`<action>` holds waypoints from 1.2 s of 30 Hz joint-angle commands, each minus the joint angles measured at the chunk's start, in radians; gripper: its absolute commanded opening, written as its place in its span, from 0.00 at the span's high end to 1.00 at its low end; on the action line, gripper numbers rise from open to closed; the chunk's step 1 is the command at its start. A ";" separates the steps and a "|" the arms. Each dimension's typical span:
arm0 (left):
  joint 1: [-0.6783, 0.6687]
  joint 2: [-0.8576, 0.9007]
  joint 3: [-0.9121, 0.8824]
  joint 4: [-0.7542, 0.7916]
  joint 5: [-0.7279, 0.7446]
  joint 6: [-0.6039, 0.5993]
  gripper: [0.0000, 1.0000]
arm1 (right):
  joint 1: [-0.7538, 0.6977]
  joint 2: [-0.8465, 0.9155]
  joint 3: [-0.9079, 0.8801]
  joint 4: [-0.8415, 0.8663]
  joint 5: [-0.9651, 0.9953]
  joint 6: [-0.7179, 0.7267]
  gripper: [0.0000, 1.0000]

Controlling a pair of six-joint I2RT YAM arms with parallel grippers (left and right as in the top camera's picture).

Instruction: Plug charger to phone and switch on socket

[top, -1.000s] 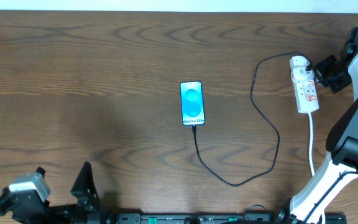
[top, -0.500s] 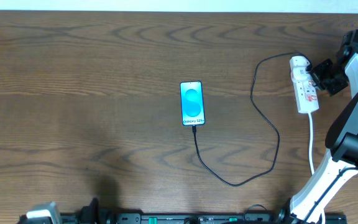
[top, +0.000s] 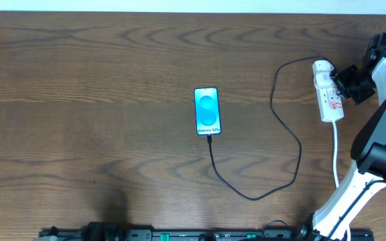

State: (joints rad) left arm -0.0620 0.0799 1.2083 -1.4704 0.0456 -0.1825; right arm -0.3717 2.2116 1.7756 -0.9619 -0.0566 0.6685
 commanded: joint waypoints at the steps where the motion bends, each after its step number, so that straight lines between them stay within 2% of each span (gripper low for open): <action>1: -0.005 -0.034 -0.001 -0.002 -0.010 0.006 0.02 | 0.008 0.001 -0.006 0.000 0.002 -0.001 0.99; 36: -0.005 -0.077 -0.002 -0.003 -0.009 0.006 0.03 | 0.028 0.001 -0.006 0.085 -0.028 0.011 0.99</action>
State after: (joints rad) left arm -0.0620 0.0135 1.2083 -1.4708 0.0460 -0.1825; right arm -0.3531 2.2116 1.7756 -0.8841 -0.0788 0.6693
